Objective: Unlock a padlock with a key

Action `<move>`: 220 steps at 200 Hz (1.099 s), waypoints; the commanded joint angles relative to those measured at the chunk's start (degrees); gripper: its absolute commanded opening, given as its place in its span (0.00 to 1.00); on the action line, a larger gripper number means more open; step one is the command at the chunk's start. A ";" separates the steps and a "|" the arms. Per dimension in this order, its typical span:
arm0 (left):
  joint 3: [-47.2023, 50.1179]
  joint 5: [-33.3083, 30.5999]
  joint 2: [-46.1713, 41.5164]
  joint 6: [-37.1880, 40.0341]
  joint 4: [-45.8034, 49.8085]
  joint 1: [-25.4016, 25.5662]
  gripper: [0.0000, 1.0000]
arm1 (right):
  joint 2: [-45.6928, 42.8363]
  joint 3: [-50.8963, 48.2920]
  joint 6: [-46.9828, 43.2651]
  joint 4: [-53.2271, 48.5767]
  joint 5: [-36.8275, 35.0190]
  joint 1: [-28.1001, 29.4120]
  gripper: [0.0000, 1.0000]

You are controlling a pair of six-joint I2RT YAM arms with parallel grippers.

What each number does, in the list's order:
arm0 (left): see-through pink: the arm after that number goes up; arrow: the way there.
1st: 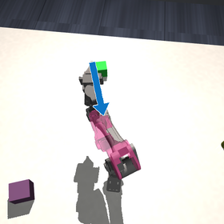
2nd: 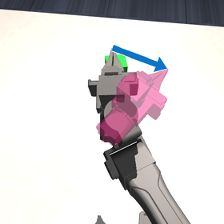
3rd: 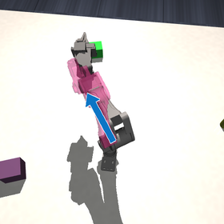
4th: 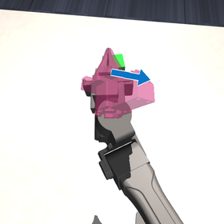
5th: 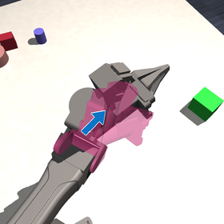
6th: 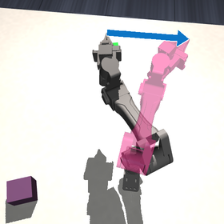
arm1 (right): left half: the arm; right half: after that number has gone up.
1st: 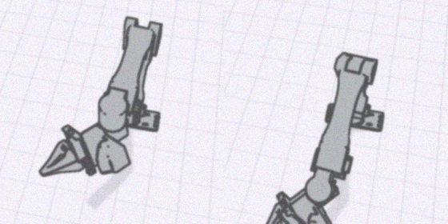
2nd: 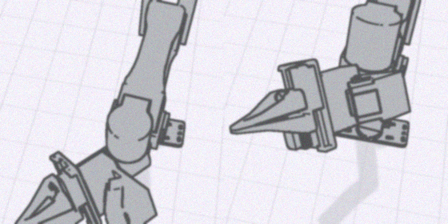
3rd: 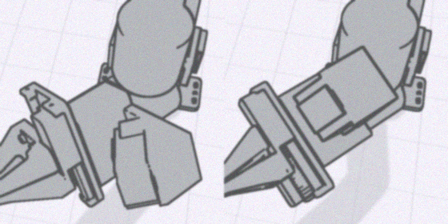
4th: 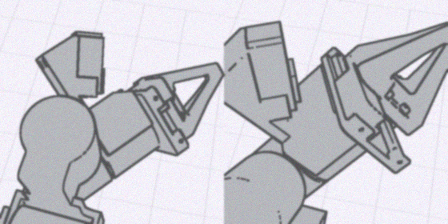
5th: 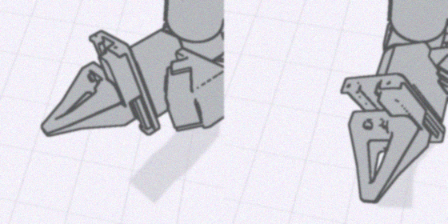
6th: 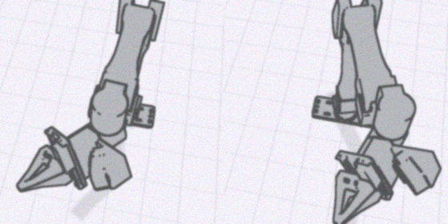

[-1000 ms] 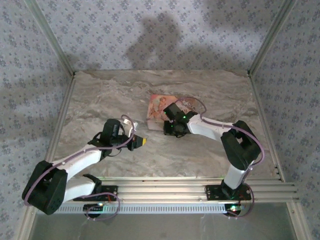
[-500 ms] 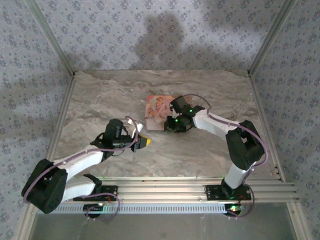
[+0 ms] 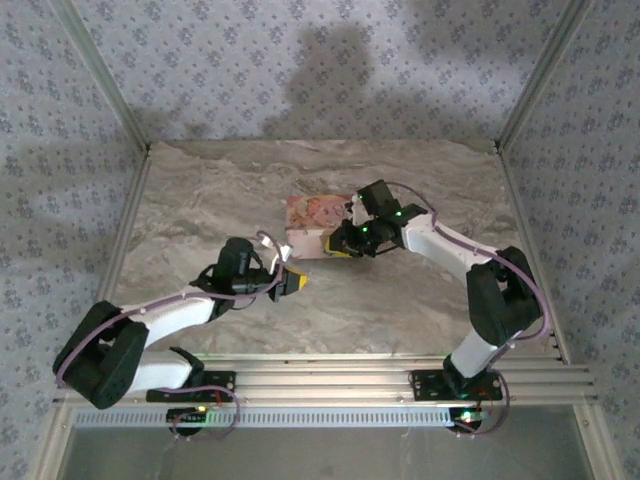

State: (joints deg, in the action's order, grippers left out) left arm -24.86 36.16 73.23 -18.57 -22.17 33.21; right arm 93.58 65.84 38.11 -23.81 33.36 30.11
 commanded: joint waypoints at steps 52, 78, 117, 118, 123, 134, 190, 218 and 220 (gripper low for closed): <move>-4.69 0.42 5.02 -0.59 -7.08 1.16 0.00 | -4.37 -0.25 0.29 1.99 7.74 -1.54 0.00; -5.76 0.57 6.35 -0.24 -7.49 1.54 0.00 | -5.00 -0.95 0.70 2.61 8.29 -1.63 0.00; -6.18 -0.10 6.83 -0.07 -9.15 2.17 0.00 | -5.80 -1.94 1.52 3.08 8.56 -1.63 0.00; -6.17 -0.16 6.84 -0.02 -9.13 2.19 0.00 | -5.79 -1.94 1.48 3.08 8.56 -1.63 0.00; -6.25 -0.36 6.95 0.07 -9.19 2.35 0.00 | -5.81 -2.03 1.66 3.16 8.56 -1.63 0.00; -6.38 -0.64 7.14 0.27 -9.33 2.52 0.00 | -6.00 -2.29 1.93 3.44 8.68 -1.63 0.00; -6.43 -3.52 8.15 1.02 -10.52 4.20 0.00 | -6.31 -3.00 2.94 4.45 8.43 -1.64 0.00; -6.43 -4.56 8.30 1.24 -10.92 4.43 0.00 | -6.31 -3.22 3.03 4.56 8.21 -1.64 0.00; -6.43 -4.60 8.37 1.23 -10.95 4.48 0.00 | -6.31 -3.25 3.03 4.59 8.21 -1.63 0.00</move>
State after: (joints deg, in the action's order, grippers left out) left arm -29.58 32.86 81.14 -18.57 -30.30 37.28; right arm 89.56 62.76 40.82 -22.06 38.92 28.84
